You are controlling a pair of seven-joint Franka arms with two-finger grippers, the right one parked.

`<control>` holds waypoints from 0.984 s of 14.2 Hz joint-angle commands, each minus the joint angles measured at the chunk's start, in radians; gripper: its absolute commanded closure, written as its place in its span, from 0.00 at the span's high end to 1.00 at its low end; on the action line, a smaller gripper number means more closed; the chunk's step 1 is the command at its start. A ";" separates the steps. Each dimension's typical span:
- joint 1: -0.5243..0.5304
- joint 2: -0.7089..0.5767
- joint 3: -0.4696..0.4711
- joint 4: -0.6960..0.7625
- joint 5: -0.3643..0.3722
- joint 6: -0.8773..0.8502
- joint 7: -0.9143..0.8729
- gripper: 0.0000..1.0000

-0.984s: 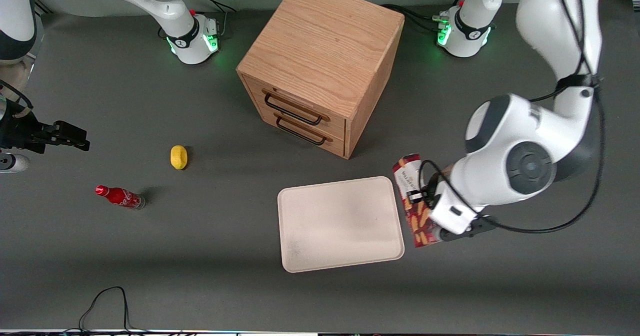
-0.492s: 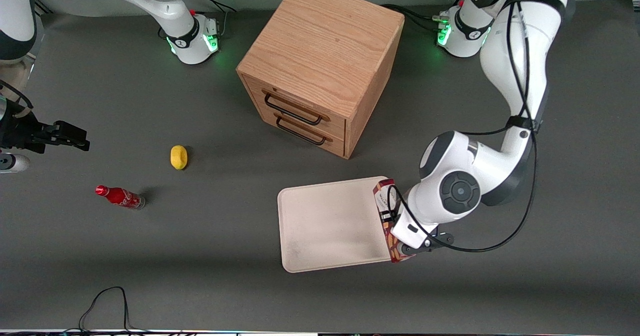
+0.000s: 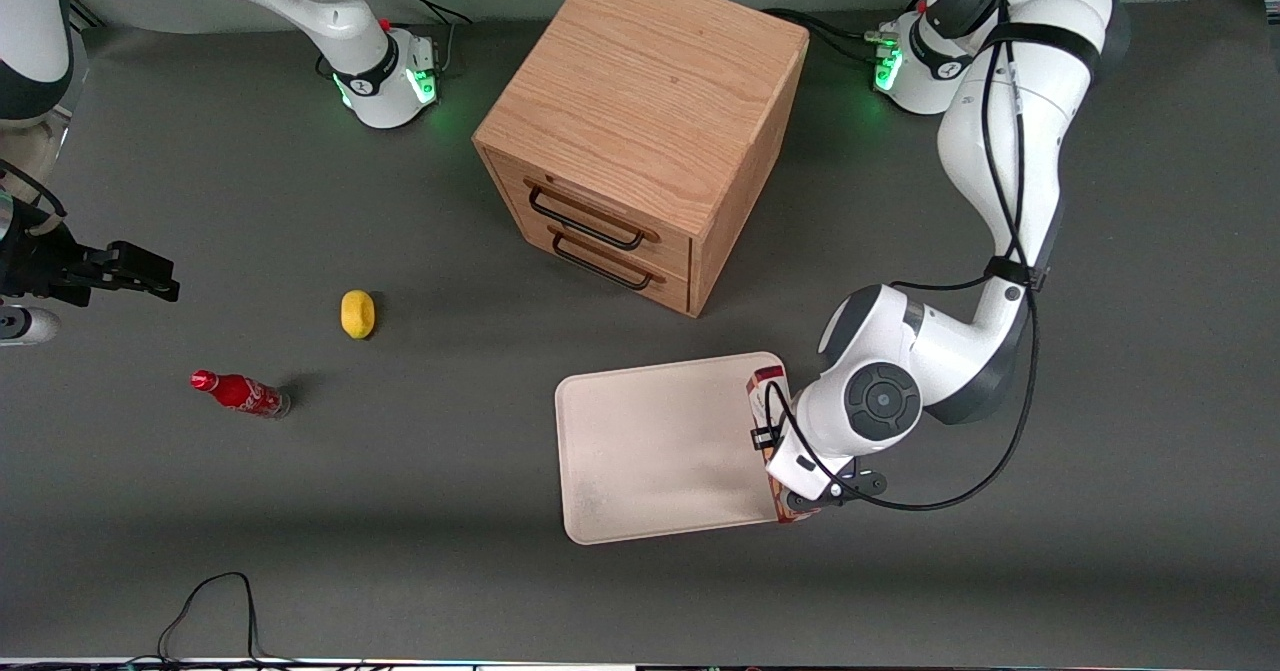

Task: Place red cookie box on tray
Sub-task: 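Lower the box onto the tray and open the left gripper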

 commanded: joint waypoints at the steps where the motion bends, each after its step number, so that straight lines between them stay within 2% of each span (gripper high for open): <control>1: -0.019 0.007 0.015 0.000 0.018 0.022 -0.016 0.00; 4: -0.019 0.007 0.015 0.000 0.012 0.021 -0.020 0.00; 6: -0.017 0.005 0.015 -0.006 0.015 0.022 -0.019 0.99; 14: -0.014 0.002 0.015 -0.007 0.015 0.021 -0.020 1.00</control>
